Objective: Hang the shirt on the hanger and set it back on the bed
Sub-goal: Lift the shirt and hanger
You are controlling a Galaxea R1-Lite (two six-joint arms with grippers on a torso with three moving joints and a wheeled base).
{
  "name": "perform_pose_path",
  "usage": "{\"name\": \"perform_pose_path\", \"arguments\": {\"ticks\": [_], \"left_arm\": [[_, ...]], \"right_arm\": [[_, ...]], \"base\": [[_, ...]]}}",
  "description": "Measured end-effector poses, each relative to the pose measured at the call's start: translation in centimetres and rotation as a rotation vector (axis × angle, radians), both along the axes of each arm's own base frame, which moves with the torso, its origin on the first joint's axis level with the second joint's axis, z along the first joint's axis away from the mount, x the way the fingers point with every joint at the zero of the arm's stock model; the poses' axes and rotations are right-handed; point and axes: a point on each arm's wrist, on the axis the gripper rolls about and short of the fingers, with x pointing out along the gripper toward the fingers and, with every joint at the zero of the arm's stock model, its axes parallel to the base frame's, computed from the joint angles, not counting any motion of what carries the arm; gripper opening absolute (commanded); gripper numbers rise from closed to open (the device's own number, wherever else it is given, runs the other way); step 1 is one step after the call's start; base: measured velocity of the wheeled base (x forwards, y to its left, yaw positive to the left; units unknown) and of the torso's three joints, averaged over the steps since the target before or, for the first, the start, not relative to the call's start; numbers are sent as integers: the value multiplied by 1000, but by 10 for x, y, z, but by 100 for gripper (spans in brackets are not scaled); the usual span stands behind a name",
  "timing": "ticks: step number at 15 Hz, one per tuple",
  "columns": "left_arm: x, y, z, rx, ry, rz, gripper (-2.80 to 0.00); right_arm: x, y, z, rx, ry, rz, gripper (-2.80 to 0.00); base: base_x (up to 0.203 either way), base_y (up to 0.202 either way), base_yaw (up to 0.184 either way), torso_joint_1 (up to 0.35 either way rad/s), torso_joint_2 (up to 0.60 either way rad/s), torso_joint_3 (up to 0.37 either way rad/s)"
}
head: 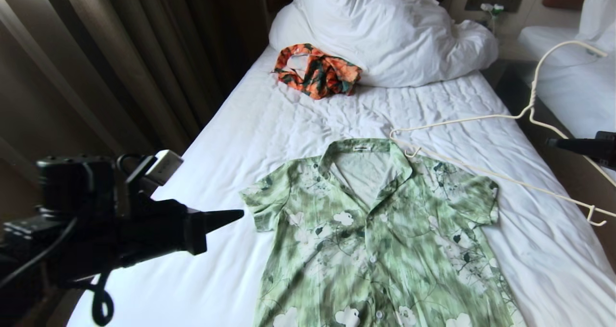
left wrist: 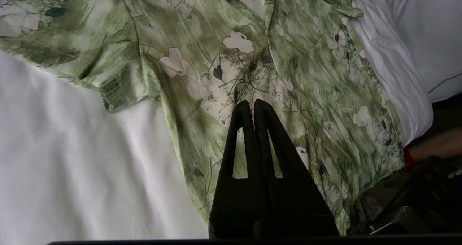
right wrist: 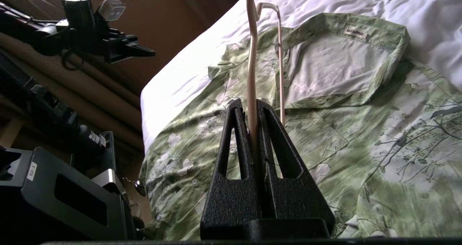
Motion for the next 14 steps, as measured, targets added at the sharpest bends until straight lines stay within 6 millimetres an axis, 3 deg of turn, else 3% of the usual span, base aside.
{"name": "perform_pose_path", "arguments": {"ticks": [4,8,14], "left_arm": [[57,-46,-28,27,-6,-33,-280],[115,-86,-32,10,-106,-30,-280],[171,-125,-57,58,-149,-1,-280]], "right_arm": [[2,-8,-3,1,3,-20,-280],[5,-13,-8,7,14,-30,-280],[5,-19,-17,17,35,-44,-280]], "base": [[0,0,0,0,0,0],[0,0,0,0,0,0],[0,0,0,0,0,0]]}}
